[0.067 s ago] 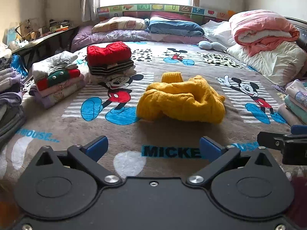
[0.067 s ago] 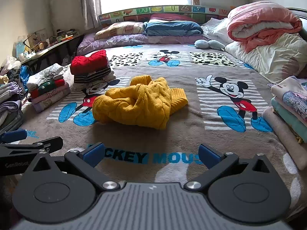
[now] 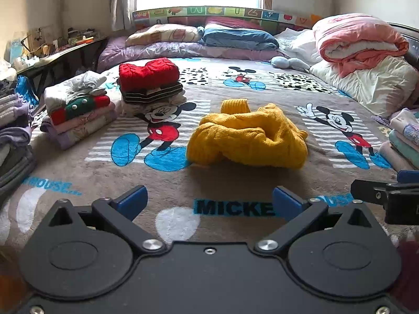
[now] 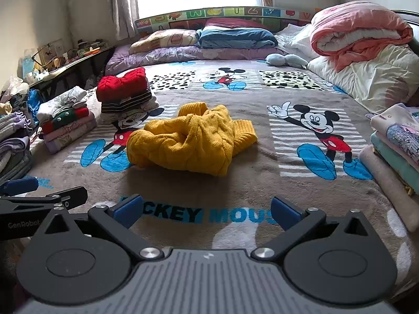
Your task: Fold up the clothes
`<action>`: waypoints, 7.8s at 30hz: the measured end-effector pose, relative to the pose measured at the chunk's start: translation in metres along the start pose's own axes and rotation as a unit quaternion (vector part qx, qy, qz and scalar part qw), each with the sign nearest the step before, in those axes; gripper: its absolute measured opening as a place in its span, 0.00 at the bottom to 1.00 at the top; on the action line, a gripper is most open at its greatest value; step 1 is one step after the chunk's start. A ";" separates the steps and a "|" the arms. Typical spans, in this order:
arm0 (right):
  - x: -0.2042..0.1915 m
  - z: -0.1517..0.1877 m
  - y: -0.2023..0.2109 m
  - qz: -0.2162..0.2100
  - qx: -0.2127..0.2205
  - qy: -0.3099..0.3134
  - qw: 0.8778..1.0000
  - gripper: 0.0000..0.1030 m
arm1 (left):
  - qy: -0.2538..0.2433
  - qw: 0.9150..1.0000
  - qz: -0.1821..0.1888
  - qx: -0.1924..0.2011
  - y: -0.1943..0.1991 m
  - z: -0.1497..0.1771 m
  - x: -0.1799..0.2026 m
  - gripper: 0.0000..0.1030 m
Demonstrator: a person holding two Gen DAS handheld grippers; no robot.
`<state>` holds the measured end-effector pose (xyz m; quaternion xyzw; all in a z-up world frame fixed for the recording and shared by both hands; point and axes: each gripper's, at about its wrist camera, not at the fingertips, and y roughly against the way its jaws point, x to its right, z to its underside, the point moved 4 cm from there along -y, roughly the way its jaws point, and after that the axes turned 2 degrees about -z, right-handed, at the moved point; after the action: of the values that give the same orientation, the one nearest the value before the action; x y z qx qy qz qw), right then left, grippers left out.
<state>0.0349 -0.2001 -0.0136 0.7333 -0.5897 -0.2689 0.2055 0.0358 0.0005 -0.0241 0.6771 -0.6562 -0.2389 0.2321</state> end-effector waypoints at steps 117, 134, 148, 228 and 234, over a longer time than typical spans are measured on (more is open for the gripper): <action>0.100 -0.163 -0.318 -0.248 -0.112 -0.063 0.960 0.74 | -0.035 0.943 0.291 -0.156 -0.311 -0.150 -0.018 0.81; 0.115 -0.162 -0.314 -0.297 -0.116 -0.135 0.938 0.27 | -0.149 0.932 0.297 -0.144 -0.277 -0.154 0.004 0.14; 0.127 -0.235 -0.216 -0.299 -0.002 -0.128 0.946 0.22 | -0.254 0.946 0.200 0.036 -0.203 -0.257 0.026 0.12; 0.135 0.131 -0.091 -0.242 0.014 -0.467 0.850 0.67 | 0.152 0.941 0.287 -0.092 -0.112 0.073 -0.030 0.47; 0.123 0.115 -0.122 -0.235 0.013 -0.475 0.848 0.64 | 0.282 0.905 0.291 -0.132 -0.152 0.076 -0.015 0.46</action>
<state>0.0734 -0.2916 -0.1962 0.6355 -0.4291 -0.6165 -0.1786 0.1056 0.0204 -0.1782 0.4588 -0.6933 -0.0440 0.5540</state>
